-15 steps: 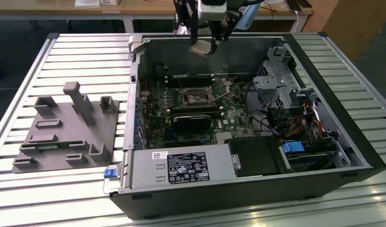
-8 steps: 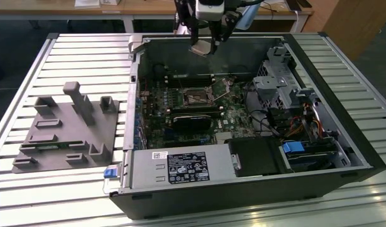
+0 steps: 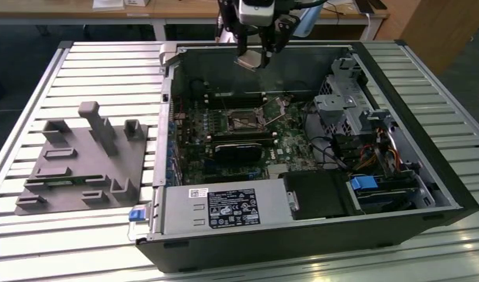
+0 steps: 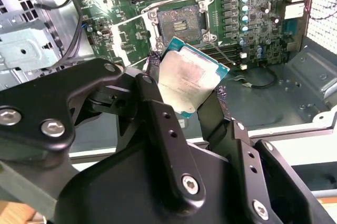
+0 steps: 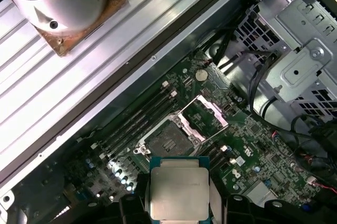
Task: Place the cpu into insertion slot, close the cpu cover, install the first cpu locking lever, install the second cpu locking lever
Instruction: 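Place the cpu into insertion slot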
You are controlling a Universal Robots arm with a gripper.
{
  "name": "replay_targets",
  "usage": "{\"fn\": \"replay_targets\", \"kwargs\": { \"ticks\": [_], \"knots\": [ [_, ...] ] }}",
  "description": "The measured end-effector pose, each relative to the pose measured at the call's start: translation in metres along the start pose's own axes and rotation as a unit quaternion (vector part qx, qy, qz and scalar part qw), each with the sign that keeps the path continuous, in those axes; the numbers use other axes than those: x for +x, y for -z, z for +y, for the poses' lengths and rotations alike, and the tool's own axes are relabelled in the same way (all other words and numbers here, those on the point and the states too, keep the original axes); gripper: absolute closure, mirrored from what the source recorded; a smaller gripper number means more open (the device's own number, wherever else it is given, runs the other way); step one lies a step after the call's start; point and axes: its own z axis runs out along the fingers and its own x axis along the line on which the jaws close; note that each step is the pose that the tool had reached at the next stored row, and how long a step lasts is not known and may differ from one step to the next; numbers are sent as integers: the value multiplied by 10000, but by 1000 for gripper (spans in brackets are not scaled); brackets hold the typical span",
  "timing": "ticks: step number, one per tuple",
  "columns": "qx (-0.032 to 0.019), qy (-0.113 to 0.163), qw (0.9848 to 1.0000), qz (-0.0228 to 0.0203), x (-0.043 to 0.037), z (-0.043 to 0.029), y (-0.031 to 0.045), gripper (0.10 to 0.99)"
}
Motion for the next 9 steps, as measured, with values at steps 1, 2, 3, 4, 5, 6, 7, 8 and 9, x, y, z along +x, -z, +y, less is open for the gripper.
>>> {"fn": "replay_targets", "kwargs": {
  "ticks": [1,2,3,4,5,6,7,8,9],
  "knots": [
    [1,-38,10000,-4,1,1,-1,549],
    [2,-72,10000,-9,1,1,-2,549],
    [4,-107,9999,-13,2,2,-3,549],
    [6,-144,9999,-18,3,2,-4,549],
    [8,-181,9998,-23,3,3,-5,549],
    [10,-219,9998,-28,4,3,-6,549],
    [12,-258,9997,-34,4,4,-7,549],
    [15,-300,9995,-40,5,4,-8,549],
    [17,-339,9994,-46,5,5,-9,549]
  ]
}}
